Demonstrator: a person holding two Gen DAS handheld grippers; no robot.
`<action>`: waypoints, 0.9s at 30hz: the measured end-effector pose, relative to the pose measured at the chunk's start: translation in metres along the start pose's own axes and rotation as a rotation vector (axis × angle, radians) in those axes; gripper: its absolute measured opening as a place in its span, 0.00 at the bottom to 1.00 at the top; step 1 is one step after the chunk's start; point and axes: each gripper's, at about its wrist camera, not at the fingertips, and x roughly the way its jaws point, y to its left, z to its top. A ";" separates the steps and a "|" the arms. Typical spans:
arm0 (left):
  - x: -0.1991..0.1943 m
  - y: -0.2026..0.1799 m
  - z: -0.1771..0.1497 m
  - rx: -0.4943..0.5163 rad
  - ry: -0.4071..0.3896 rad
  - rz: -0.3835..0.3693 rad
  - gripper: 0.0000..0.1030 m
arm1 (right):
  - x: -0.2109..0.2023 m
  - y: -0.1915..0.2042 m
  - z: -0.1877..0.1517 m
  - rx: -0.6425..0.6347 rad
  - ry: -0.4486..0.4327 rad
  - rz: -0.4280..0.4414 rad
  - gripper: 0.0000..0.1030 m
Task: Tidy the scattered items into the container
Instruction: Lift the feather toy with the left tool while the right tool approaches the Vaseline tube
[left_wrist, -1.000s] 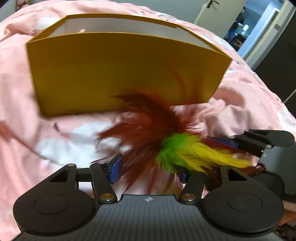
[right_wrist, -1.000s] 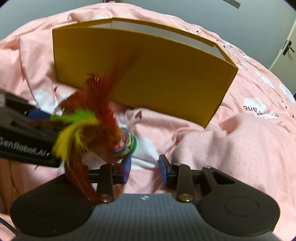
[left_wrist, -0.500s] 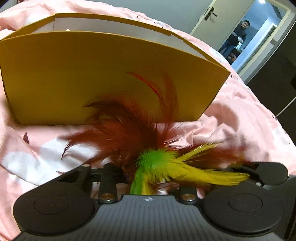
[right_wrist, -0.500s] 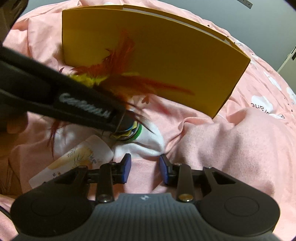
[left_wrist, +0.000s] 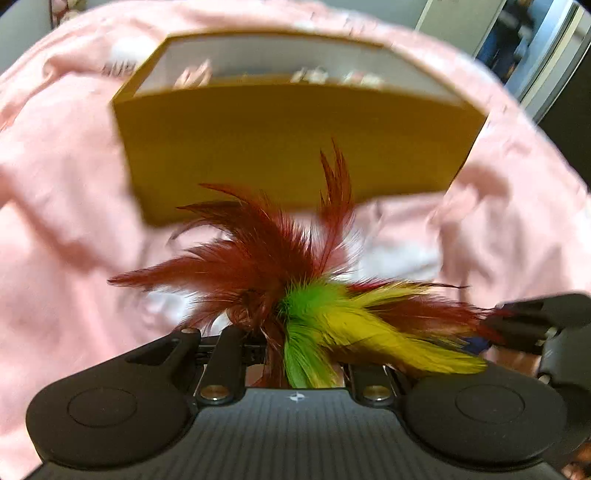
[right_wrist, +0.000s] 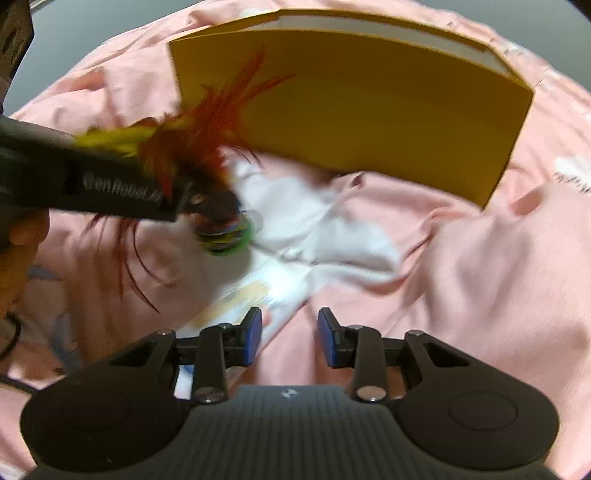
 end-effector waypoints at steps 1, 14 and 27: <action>0.000 0.002 -0.004 -0.004 0.029 -0.005 0.16 | 0.000 0.003 -0.002 -0.002 0.018 0.027 0.35; 0.013 -0.010 -0.035 0.097 0.184 0.013 0.17 | 0.016 0.048 -0.020 -0.098 0.210 0.091 0.49; 0.016 -0.006 -0.038 0.074 0.166 0.021 0.18 | 0.031 0.053 -0.029 -0.091 0.176 0.048 0.35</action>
